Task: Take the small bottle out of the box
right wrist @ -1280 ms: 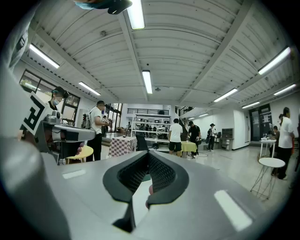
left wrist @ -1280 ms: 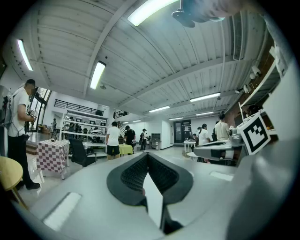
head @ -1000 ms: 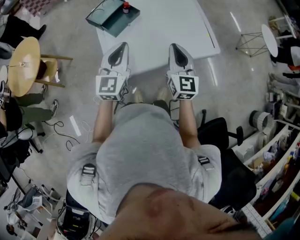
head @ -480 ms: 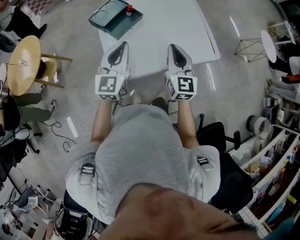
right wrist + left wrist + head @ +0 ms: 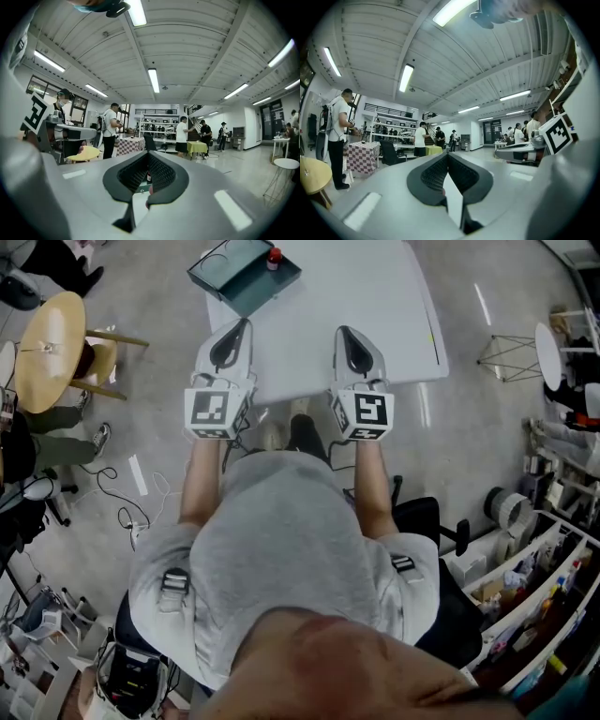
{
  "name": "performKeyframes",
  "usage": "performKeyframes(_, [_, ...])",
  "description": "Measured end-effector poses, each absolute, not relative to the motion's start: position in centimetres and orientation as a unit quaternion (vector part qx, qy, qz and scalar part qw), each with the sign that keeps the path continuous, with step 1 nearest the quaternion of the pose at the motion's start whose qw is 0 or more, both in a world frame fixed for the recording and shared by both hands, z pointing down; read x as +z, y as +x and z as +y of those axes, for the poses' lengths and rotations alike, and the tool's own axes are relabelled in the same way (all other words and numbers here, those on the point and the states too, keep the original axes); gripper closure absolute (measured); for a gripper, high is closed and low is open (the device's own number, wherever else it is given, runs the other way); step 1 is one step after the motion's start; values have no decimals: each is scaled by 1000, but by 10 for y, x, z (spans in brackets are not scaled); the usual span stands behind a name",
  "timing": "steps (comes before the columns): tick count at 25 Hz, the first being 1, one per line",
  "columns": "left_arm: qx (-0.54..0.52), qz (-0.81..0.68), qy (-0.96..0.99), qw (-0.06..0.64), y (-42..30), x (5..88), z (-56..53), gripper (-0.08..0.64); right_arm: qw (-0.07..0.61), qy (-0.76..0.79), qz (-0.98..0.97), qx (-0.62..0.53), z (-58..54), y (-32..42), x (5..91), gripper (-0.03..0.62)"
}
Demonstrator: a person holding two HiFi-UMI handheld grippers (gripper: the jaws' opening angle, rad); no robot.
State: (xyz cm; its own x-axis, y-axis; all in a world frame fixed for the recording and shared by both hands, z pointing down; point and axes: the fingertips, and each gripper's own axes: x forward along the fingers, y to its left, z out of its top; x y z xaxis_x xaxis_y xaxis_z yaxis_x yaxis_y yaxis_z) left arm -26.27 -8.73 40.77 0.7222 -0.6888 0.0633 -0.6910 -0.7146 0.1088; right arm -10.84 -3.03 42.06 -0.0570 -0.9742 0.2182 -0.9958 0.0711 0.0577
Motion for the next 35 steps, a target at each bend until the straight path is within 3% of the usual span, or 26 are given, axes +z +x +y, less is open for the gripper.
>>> performKeyframes(23, [33, -464, 880, 96, -228, 462, -218, 548, 117, 578, -802, 92, -210, -89, 476, 589])
performKeyframes(35, [53, -471, 875, 103, -128, 455, -185, 548, 127, 556, -813, 114, -187, 0, 474, 589])
